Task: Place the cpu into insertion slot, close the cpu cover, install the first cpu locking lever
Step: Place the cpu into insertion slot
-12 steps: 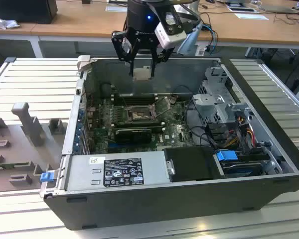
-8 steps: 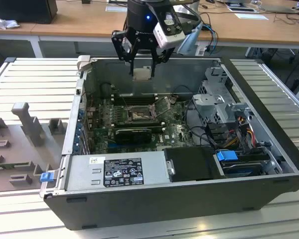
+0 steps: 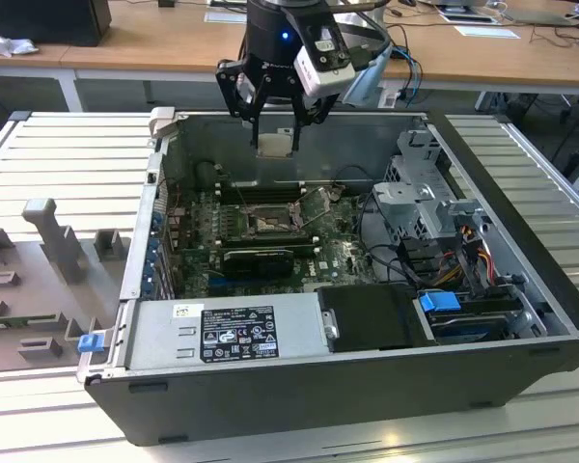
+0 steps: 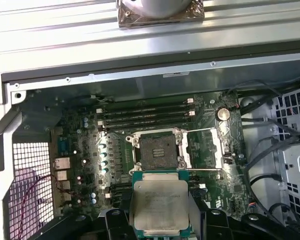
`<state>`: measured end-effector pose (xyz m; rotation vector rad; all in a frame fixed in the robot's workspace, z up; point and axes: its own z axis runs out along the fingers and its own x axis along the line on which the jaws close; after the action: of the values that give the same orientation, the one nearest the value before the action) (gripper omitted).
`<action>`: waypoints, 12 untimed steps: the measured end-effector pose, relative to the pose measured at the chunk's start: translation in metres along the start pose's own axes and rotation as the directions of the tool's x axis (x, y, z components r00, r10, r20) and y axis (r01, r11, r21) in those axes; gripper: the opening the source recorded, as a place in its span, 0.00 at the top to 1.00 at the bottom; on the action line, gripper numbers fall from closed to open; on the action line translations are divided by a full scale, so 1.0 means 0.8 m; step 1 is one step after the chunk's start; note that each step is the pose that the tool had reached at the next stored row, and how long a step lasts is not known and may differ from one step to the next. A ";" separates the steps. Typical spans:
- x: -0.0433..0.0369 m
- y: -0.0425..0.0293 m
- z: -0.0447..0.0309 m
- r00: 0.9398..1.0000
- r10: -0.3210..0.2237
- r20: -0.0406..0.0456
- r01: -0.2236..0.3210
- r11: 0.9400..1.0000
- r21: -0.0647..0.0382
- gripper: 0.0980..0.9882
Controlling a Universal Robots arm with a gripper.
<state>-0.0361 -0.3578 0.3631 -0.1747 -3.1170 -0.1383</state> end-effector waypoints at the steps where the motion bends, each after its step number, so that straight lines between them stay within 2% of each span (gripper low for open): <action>1: 0.000 -0.0001 0.0008 1.000 0.002 0.000 -0.002 1.000 0.000 0.52; 4: 0.000 -0.0002 0.0019 0.999 0.038 0.003 -0.038 0.999 0.000 0.52; 6: 0.000 -0.0002 0.0026 0.996 0.085 0.007 -0.085 0.996 -0.002 0.52; 9: 0.000 -0.0003 0.0030 0.990 0.138 0.012 -0.138 0.990 -0.004 0.52; 12: 0.000 -0.0003 0.0032 0.980 0.198 0.017 -0.198 0.980 -0.006 0.52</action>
<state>-0.0360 -0.3578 0.3605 -0.4864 -3.0926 -0.1402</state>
